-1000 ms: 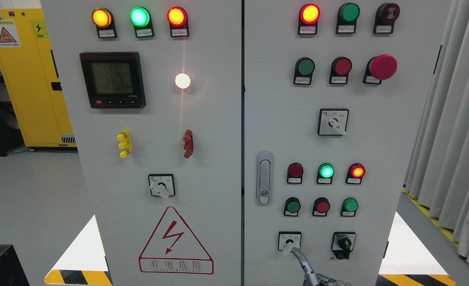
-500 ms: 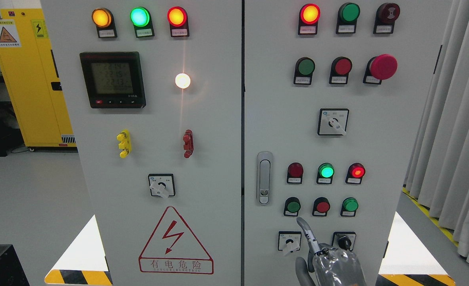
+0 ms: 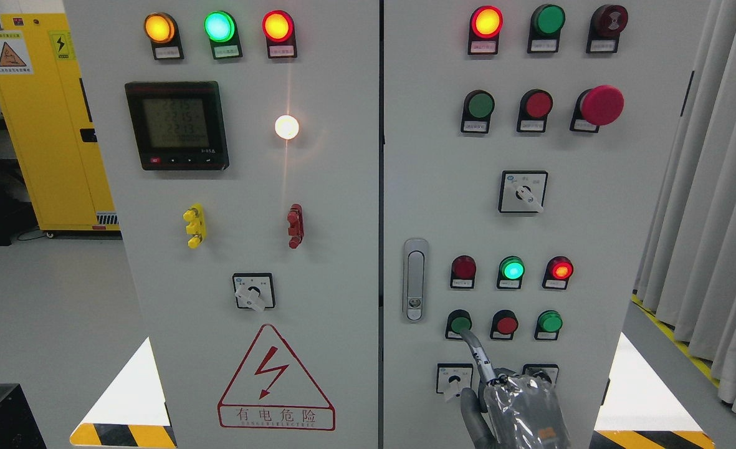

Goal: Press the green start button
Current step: 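Raise the right hand toward the green button on the lower button row, then push the green button inward with the right hand's fingertip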

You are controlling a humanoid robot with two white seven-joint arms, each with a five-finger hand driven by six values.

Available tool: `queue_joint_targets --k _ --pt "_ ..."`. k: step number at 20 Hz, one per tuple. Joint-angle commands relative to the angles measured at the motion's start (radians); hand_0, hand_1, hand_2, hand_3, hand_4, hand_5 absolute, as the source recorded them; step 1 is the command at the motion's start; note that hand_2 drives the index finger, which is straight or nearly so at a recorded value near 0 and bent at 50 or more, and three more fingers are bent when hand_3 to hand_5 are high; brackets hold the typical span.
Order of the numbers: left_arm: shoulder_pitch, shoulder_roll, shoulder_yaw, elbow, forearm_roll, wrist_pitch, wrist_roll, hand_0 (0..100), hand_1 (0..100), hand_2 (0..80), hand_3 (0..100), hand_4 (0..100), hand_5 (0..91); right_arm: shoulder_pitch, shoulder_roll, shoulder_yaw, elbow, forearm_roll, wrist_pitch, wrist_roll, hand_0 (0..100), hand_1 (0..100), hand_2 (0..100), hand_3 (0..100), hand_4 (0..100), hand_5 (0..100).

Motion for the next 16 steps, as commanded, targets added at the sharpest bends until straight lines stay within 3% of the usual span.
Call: queue_joint_targets --k 1,16 --pt "0.000 0.000 0.001 0.000 -0.001 0.000 -0.001 12 56 0.0 0 0 0.0 -0.023 0.000 0.010 0.062 -0.002 0.010 0.001 79 95 0 90 93 100" --pt "0.000 0.001 0.001 0.000 0.000 0.000 -0.001 12 56 0.0 0 0 0.0 -0.050 0.000 0.008 0.096 -0.007 0.016 0.001 81 95 0 90 93 100"
